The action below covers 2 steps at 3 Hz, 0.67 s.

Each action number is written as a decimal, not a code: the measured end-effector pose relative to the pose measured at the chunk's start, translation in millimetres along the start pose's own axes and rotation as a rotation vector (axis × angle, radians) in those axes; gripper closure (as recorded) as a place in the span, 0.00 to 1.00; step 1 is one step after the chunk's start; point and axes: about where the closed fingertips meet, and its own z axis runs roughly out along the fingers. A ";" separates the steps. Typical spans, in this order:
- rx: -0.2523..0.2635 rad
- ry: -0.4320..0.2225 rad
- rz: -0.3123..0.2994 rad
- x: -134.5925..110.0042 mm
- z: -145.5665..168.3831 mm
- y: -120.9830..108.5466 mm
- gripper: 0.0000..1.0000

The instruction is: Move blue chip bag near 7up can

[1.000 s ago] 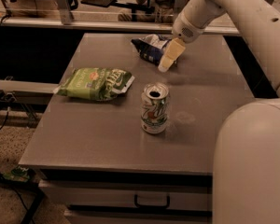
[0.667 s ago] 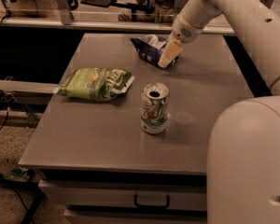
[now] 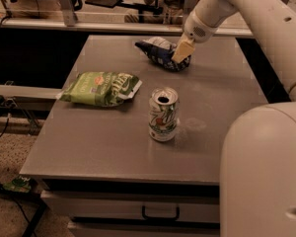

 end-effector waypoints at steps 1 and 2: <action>0.014 -0.027 0.000 9.8 -29.7 7.6 1.00; 0.018 -0.055 0.006 22.3 -64.5 26.5 1.00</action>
Offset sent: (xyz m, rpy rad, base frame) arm -0.1188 -0.0637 0.0734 0.0856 -0.0446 -0.0105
